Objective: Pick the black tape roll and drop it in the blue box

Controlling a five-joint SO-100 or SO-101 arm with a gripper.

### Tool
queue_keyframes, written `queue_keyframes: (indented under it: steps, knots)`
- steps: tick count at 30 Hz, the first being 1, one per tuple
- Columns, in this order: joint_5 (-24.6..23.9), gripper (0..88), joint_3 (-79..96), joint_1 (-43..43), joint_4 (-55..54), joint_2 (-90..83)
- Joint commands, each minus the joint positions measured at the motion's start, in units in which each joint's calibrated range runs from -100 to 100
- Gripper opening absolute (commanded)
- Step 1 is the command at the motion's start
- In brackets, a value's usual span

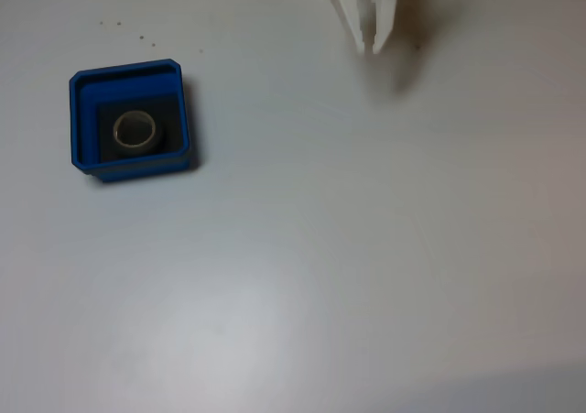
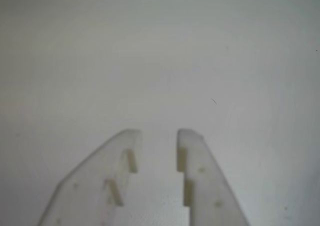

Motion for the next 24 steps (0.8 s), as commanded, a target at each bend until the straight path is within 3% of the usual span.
queue_keyframes:
  steps: [1,24]
  knots:
    - [0.04,0.6,0.81,-0.27,-1.48,-4.33]
    - [0.30,0.6,0.81,0.03,-1.31,-4.16]
